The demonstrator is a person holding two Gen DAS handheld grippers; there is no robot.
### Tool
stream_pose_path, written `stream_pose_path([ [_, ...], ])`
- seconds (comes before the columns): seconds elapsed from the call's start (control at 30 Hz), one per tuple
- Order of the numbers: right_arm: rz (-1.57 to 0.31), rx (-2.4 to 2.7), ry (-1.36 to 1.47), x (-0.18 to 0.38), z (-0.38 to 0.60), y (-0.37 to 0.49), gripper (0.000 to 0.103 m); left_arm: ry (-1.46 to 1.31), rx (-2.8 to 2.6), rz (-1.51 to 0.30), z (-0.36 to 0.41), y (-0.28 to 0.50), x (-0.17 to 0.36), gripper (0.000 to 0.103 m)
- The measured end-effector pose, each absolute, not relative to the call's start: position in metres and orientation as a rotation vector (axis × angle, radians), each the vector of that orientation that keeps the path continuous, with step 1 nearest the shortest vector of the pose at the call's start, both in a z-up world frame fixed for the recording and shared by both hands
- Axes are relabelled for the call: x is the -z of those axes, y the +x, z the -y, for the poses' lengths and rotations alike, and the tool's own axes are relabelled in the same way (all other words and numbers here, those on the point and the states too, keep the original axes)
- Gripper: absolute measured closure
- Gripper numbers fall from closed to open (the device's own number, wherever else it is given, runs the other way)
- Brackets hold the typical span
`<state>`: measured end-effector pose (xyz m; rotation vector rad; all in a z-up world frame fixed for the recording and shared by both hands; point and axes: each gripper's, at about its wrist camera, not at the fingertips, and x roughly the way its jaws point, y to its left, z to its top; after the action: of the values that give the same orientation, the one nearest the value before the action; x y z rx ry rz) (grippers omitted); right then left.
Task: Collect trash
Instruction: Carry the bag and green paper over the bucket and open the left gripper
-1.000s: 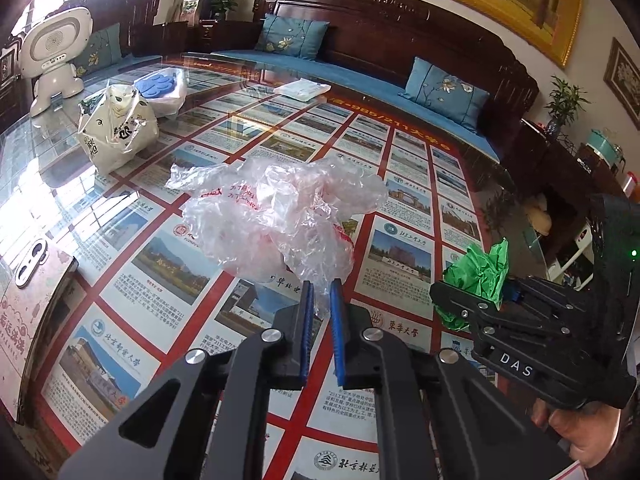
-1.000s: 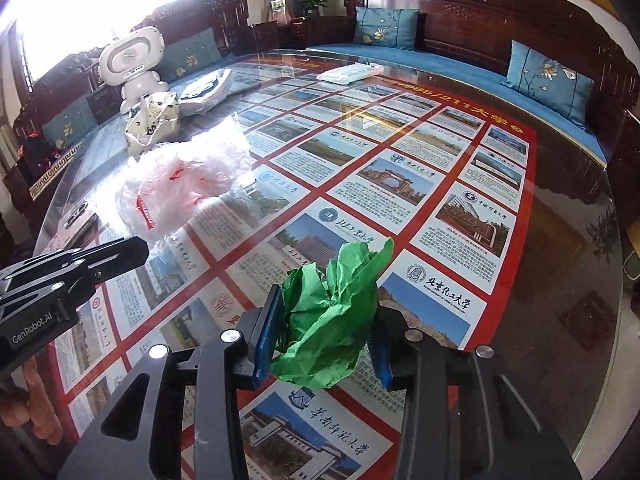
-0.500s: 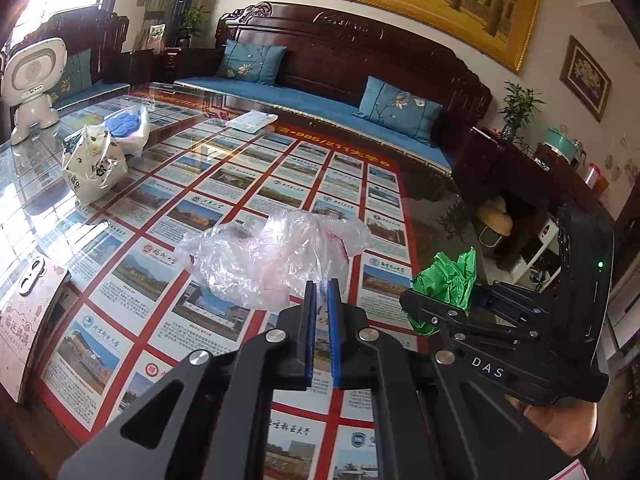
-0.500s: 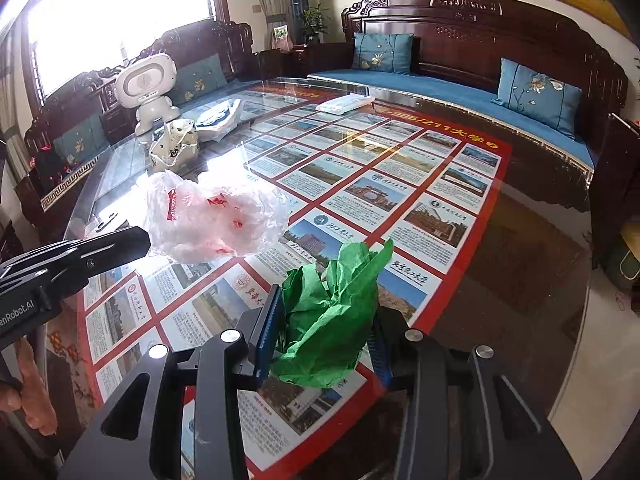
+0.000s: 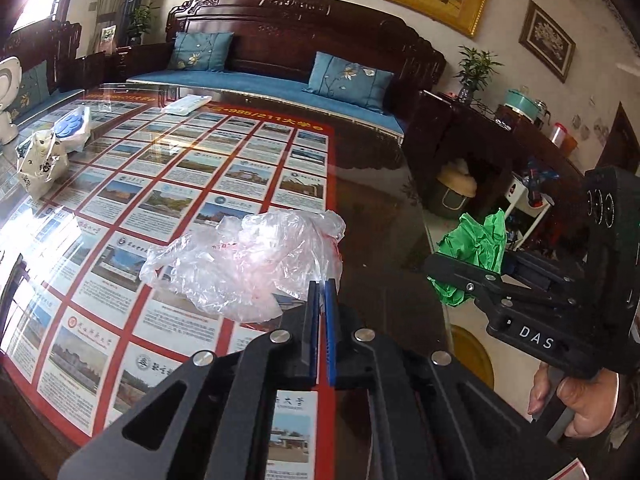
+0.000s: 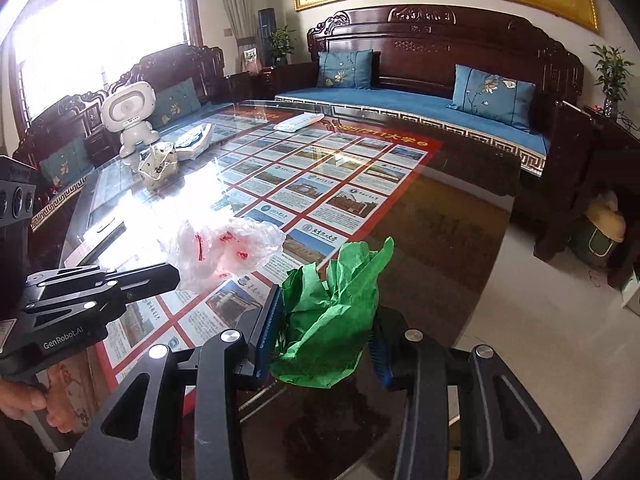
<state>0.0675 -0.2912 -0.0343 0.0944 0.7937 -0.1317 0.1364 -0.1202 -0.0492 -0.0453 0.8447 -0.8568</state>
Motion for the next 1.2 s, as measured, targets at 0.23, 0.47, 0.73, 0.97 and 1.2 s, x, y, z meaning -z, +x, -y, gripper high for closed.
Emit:
stream_pose_path([
  [0.23, -0.779, 0.181, 0.150, 0.027, 0.319, 0.012, 0.064, -0.006, 0.954, -0.846, 0.161, 0.103, 0.040, 0.100],
  [0.47, -0.763, 0.263, 0.187, 0.017, 0.362, -0.044, 0.064, 0.040, 1.078, -0.835, 0.224, 0.063, 0.022, 0.100],
  [0.73, -0.734, 0.410, 0.217, 0.004, 0.420, -0.125, 0.064, 0.091, 1.241, -0.847, 0.312, 0.011, 0.007, 0.100],
  [0.97, -0.757, 0.511, 0.256, 0.012, 0.461, -0.183, 0.062, 0.182, 1.331, -0.902, 0.386, -0.037, 0.017, 0.100],
  [1.2, -0.830, 0.544, 0.314, 0.045, 0.489, -0.211, 0.062, 0.312, 1.350, -1.006, 0.449, -0.077, 0.062, 0.100],
])
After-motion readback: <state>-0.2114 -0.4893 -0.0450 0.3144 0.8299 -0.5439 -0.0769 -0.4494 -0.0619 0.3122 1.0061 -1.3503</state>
